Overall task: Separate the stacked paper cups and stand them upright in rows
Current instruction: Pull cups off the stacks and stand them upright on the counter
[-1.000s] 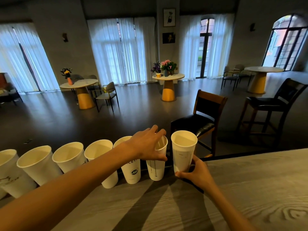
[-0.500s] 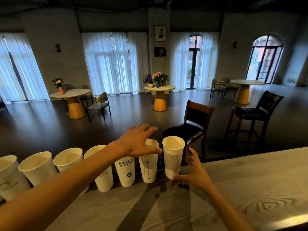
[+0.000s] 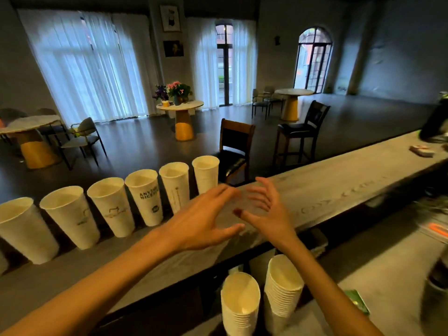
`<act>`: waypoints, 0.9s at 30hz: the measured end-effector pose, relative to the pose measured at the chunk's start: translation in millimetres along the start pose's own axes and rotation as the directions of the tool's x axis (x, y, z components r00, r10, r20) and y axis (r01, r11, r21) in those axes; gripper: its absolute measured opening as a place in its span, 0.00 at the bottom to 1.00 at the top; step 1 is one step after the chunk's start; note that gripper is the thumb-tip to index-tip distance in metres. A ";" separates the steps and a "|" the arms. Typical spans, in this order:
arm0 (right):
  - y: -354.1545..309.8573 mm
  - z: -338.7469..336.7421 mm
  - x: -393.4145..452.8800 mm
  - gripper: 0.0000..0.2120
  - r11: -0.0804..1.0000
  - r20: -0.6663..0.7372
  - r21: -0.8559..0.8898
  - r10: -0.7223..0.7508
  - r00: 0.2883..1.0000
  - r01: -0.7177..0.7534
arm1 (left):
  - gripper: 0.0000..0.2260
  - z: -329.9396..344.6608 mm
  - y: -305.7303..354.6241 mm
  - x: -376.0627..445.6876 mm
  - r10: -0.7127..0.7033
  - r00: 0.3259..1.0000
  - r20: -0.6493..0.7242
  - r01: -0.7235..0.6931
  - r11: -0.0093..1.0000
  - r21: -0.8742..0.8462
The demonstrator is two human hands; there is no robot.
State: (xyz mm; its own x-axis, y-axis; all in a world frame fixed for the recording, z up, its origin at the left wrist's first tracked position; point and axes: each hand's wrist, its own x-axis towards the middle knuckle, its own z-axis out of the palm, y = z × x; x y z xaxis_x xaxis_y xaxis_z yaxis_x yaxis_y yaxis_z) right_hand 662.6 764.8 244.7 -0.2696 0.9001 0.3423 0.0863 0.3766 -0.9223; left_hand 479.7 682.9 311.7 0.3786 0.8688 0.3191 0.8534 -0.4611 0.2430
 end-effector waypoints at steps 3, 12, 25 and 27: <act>9.9 -1.8 -50.2 0.43 0.998 0.020 -0.024 0.052 0.998 -0.052 | 0.31 43.9 8.9 -21.3 -0.048 0.979 0.199 0.067 0.994 -0.089; 40.4 12.4 -128.6 0.41 0.975 0.099 -0.145 0.185 0.978 -0.170 | 0.54 134.0 2.3 -56.9 -0.150 0.872 0.466 0.195 0.979 -0.051; 57.5 30.5 -167.5 0.48 0.939 0.102 -0.247 0.271 0.957 -0.240 | 0.52 171.5 5.4 -87.0 -0.162 0.952 0.259 0.197 0.974 -0.113; 59.1 32.0 -170.1 0.51 0.937 0.139 -0.237 0.293 0.946 -0.255 | 0.50 166.5 1.4 -92.4 -0.168 0.957 0.238 0.206 0.968 -0.142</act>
State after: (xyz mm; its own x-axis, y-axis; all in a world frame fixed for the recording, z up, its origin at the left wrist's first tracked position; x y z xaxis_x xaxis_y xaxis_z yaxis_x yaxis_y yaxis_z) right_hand 682.8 626.9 126.2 -0.3636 0.9311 0.0289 0.3768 0.1754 -0.9096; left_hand 505.6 632.0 130.0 0.3036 0.9517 0.0465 0.8532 -0.2932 0.4313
